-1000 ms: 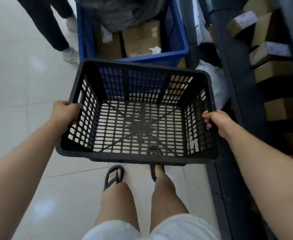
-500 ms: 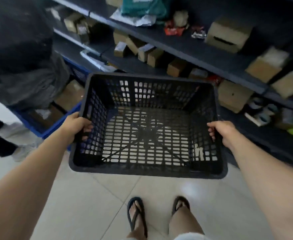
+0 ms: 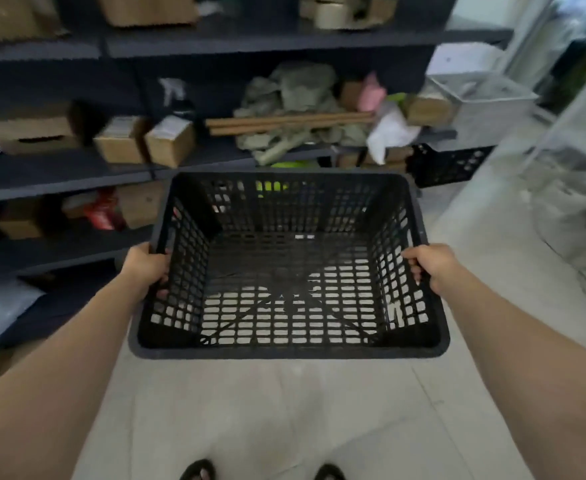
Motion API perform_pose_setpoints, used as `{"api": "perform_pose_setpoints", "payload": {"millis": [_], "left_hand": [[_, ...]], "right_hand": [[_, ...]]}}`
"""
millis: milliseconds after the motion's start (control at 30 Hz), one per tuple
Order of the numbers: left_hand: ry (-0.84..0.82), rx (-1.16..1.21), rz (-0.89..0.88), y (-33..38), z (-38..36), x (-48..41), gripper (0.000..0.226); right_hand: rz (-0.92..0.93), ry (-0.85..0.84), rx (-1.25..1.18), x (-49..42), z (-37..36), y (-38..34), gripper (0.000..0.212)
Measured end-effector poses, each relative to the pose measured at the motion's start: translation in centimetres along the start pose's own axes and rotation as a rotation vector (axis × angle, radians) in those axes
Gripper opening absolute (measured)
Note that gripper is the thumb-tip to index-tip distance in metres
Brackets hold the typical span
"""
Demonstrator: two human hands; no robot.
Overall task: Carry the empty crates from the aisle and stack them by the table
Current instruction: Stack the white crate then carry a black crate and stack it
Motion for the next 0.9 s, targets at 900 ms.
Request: {"api": "perform_pose_setpoints", "payload": {"millis": [900], "left_hand": [[-0.626, -0.518, -0.391, 39.4, -80.2, 7.5, 0.026]], "right_hand": [[-0.335, 0.849, -0.263, -25.8, 58.0, 17.5, 0.021]]}}
Point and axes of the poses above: each hand's wrist, its own x-axis away from the middle knuckle, its own z-axis out of the back of the hand, y = z × x, the point moved 9 cm from there along -x, towards the middle knuckle, and after that the axes turned 3 degrees about z, right-handed, at the moved point
